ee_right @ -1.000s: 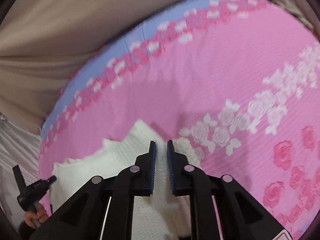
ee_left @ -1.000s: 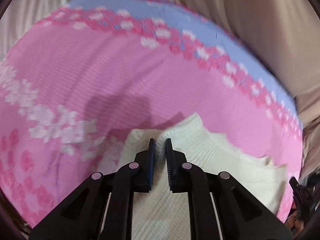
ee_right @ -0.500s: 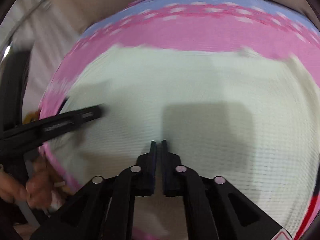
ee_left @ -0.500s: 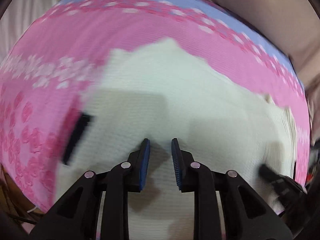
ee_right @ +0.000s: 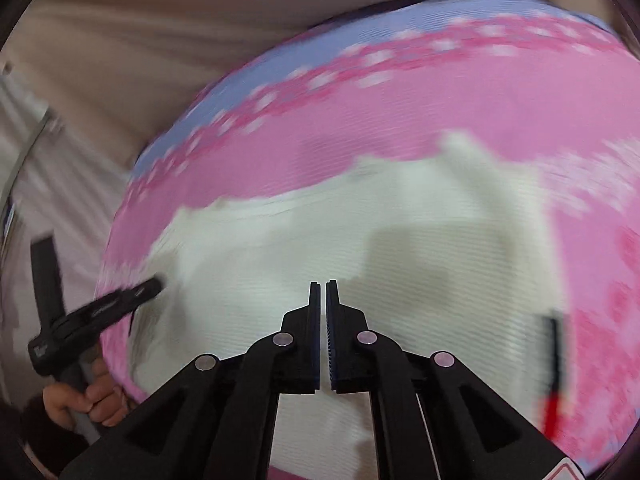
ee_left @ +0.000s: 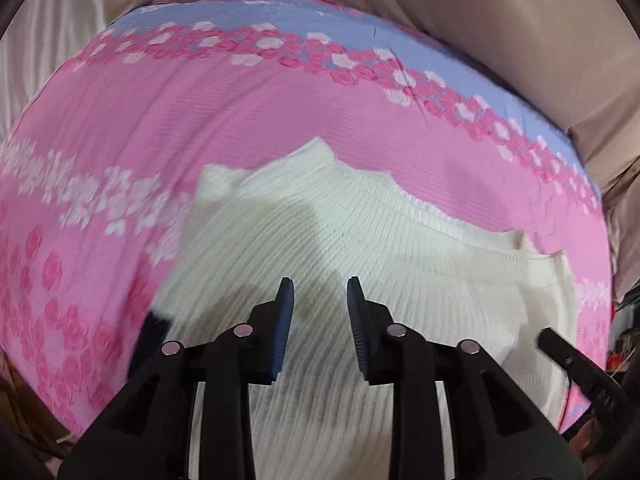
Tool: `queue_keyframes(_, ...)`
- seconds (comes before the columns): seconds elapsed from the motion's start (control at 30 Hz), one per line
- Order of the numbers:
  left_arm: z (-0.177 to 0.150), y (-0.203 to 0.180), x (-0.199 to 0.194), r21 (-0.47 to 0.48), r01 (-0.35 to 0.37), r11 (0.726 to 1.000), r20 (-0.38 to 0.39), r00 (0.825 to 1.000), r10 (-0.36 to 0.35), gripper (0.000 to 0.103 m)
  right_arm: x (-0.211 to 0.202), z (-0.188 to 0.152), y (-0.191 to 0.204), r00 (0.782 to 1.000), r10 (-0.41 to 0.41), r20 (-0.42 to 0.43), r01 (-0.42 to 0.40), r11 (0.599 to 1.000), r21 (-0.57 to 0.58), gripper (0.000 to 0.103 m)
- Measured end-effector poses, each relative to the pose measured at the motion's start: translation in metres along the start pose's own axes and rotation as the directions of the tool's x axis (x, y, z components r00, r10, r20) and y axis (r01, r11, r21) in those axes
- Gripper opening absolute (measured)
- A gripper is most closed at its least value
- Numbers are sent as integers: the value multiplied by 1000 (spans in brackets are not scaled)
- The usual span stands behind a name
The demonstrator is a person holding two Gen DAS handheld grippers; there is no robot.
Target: Fold small clothes
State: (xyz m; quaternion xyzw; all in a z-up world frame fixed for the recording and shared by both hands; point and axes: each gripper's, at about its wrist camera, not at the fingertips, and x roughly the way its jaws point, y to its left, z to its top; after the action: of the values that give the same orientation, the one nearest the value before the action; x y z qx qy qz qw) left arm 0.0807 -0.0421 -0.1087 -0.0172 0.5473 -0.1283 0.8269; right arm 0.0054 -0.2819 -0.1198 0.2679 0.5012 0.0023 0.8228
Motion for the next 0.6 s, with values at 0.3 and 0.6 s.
queue_keyframes(0.3, 15, 73, 10, -121, -2, 993, 46, 999, 7, 14, -37, 7, -145, 968, -237, 83, 200, 929, 310, 0)
queue_keyframes(0.6, 48, 48, -5, -135, -57, 989, 94, 993, 70, 53, -44, 49, -99, 939, -303, 162, 279, 948, 153, 40)
